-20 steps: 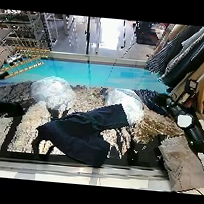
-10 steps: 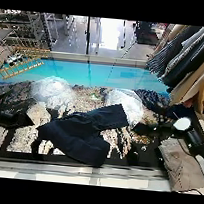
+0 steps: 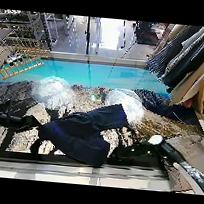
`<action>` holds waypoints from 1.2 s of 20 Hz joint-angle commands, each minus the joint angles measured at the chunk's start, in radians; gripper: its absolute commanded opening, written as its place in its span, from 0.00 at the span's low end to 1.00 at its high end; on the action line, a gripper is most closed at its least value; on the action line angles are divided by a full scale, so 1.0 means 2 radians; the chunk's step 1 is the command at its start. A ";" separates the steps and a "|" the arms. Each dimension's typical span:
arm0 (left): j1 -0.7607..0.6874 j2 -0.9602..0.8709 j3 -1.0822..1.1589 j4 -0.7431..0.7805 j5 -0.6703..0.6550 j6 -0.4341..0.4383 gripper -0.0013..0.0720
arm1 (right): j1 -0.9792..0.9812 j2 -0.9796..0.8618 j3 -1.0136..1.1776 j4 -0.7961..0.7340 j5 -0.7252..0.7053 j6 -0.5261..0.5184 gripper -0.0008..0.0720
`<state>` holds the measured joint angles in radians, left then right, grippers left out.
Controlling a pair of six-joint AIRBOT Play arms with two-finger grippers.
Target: Fold the clothes and pants, and hang the long-sleeved shirts on hangers.
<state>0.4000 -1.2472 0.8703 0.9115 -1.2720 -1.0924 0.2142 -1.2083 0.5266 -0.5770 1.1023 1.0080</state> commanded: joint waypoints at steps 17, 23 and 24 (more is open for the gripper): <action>-0.150 -0.045 0.221 -0.008 0.055 0.034 0.61 | -0.100 -0.074 0.324 -0.089 0.061 0.052 0.60; -0.102 -0.048 0.221 0.025 -0.004 -0.002 0.61 | 0.032 -0.077 0.137 -0.018 0.019 0.040 0.73; -0.092 -0.048 0.221 0.025 -0.022 -0.004 0.61 | 0.062 -0.087 0.128 -0.008 -0.015 0.037 0.73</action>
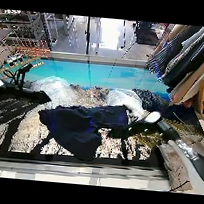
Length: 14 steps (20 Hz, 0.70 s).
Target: Fold the clothes and pants, and hang the long-sleeved shirts on hangers.
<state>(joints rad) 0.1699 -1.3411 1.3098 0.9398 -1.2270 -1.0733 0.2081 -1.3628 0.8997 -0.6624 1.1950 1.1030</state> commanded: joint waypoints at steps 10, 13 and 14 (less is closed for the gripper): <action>0.065 -0.001 -0.038 0.022 -0.082 -0.066 0.61 | 0.074 -0.141 0.200 -0.153 -0.161 0.118 0.03; 0.062 -0.001 -0.112 -0.013 -0.013 -0.077 0.75 | -0.018 -0.136 0.270 -0.186 -0.142 0.168 0.03; 0.062 -0.001 -0.135 -0.043 0.010 -0.077 0.82 | -0.039 -0.136 0.280 -0.170 -0.126 0.168 0.03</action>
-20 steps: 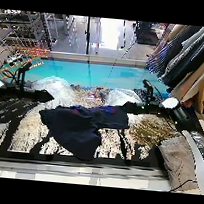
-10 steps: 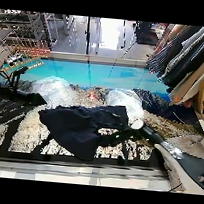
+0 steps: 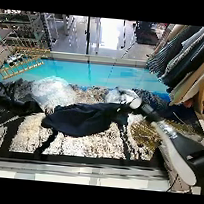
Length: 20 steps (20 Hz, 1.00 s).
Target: Fold the clothes and pants, and hang the long-sleeved shirts on hangers.
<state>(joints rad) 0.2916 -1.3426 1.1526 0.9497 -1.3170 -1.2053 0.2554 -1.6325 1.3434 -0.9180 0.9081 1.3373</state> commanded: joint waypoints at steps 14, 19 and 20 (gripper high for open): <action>0.009 0.056 -0.260 -0.135 0.075 0.004 0.83 | -0.187 0.042 -0.201 0.121 0.129 -0.056 0.78; 0.008 0.073 -0.304 -0.167 0.124 -0.046 0.83 | -0.186 0.041 -0.261 0.237 0.059 -0.116 0.70; 0.008 0.073 -0.311 -0.171 0.137 -0.053 0.83 | -0.187 0.041 -0.261 0.236 0.046 -0.116 0.70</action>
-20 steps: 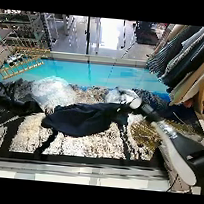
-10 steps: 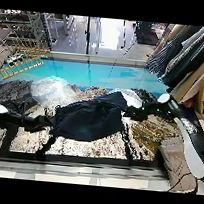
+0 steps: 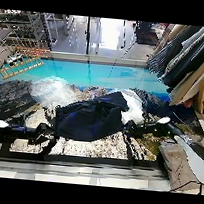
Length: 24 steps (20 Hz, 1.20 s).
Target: Fold the clothes and pants, and hang the long-sleeved shirts on hangers.
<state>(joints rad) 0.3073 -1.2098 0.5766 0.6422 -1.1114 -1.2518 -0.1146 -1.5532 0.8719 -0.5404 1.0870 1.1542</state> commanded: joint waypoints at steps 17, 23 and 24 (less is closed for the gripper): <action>-0.113 -0.042 -0.037 -0.178 0.171 -0.021 0.08 | 0.064 -0.002 -0.025 0.050 -0.169 -0.023 0.03; -0.039 -0.003 0.010 -0.180 0.084 0.069 0.03 | 0.063 0.097 -0.022 0.030 -0.132 -0.083 0.02; -0.021 0.014 0.040 -0.180 0.036 0.085 0.03 | 0.063 0.139 -0.022 0.018 -0.125 -0.086 0.02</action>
<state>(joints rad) 0.1886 -1.2404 0.5671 0.2878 -0.8646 -1.1942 0.0116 -1.4200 0.8253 -0.4717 0.7948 1.0363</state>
